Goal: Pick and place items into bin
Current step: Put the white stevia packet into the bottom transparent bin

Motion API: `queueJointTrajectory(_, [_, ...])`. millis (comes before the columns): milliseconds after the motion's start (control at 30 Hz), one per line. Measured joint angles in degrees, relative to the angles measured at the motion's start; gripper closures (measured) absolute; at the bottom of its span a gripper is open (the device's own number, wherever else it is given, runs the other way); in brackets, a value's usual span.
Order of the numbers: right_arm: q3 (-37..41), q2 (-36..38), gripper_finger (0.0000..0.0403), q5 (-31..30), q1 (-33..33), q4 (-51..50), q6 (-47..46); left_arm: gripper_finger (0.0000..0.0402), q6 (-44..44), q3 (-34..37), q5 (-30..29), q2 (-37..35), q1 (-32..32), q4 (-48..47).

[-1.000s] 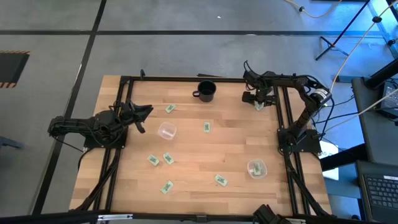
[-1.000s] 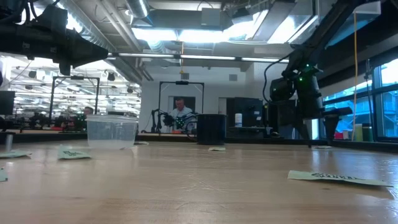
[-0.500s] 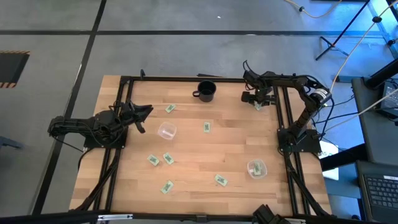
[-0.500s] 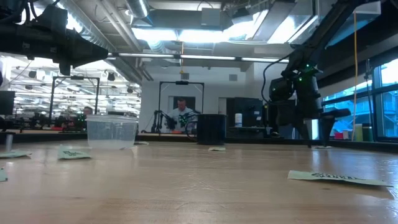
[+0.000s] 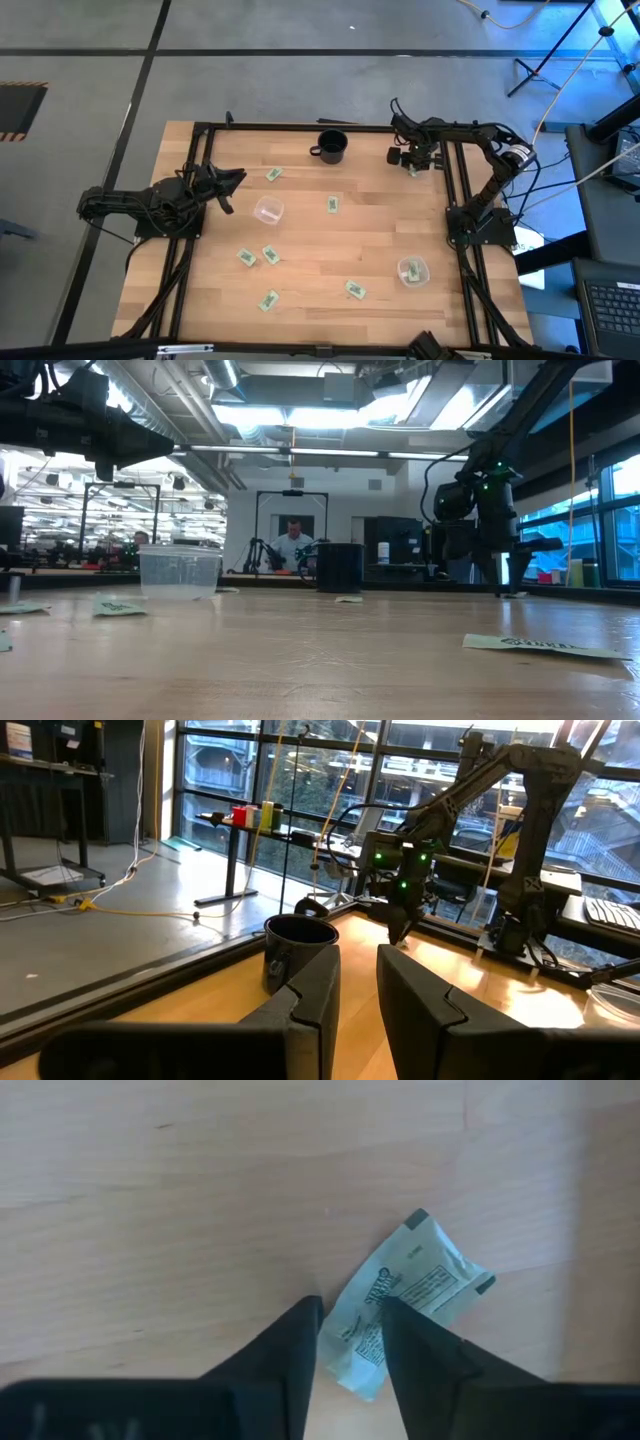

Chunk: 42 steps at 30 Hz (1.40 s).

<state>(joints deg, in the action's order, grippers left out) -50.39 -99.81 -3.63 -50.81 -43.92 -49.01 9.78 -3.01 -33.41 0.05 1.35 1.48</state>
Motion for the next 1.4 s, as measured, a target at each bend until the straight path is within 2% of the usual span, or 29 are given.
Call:
queueJointTrajectory(500, [-1.8, -0.3, 0.0288, 0.2, 0.8, -1.3, 7.4, 0.0336, 0.0, 0.0, 0.0, 0.0, 0.0, 0.0])
queueJointTrajectory(1200, [-1.8, -0.3, 0.0288, 1.1, 0.8, -1.4, 8.7, 0.0336, 0.0, 0.0, 0.0, 0.0, 0.0, 0.0])
queueJointTrajectory(1400, [-1.9, -0.3, 0.031, 1.2, 0.8, -1.7, 9.2, 0.0336, 0.0, 0.0, 0.0, 0.0, 0.0, 0.0])
